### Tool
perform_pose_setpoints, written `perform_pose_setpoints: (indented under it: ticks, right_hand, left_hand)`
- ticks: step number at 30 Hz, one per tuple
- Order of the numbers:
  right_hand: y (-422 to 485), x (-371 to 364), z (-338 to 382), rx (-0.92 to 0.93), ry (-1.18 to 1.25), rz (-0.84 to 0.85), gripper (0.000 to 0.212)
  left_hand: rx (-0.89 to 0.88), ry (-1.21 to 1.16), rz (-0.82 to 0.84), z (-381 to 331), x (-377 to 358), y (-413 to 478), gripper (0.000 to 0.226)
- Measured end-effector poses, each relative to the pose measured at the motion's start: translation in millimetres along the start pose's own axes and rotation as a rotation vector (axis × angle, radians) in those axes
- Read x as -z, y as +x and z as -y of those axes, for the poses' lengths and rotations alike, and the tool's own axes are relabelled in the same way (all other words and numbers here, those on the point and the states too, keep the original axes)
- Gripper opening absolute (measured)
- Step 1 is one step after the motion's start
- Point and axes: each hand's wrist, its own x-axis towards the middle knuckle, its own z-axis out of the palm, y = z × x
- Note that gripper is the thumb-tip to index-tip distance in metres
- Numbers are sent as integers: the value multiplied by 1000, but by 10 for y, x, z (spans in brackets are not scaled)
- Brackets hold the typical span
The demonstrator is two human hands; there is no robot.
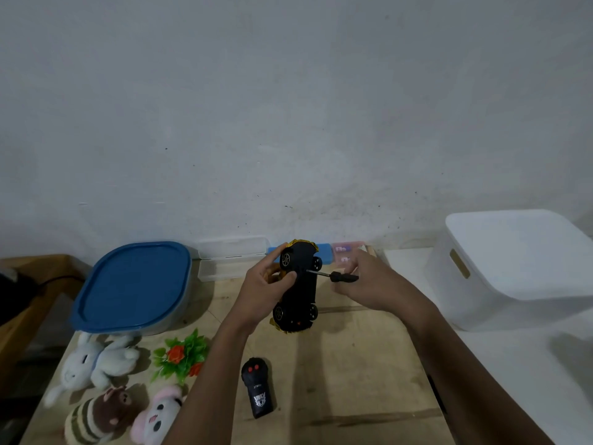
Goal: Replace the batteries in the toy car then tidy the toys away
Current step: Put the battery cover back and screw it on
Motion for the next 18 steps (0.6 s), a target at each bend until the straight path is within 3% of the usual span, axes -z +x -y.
perform_pose_setpoints:
  ticks: [2,4,6,10,18]
  right_hand:
    - [5,7,-7,27,-15,-44,23]
    - [12,-6,-8,31,-16,-43,33]
    - [23,-36,0,11,35,-4,42]
    - [16,-70,18,-45,131,84,37]
    - [16,-98,-26,22,7,-98,29]
  left_hand:
    - [-2,-8,-13,-11,2,-1,57]
    - [-5,-15,-17,-20,9,-7,57]
    - [-5,-11,-10,-27,10,-18,57]
    - [-5,-5,-7,-9,1,-39,57]
    - [-10,-4,-23,1,30,-52,58]
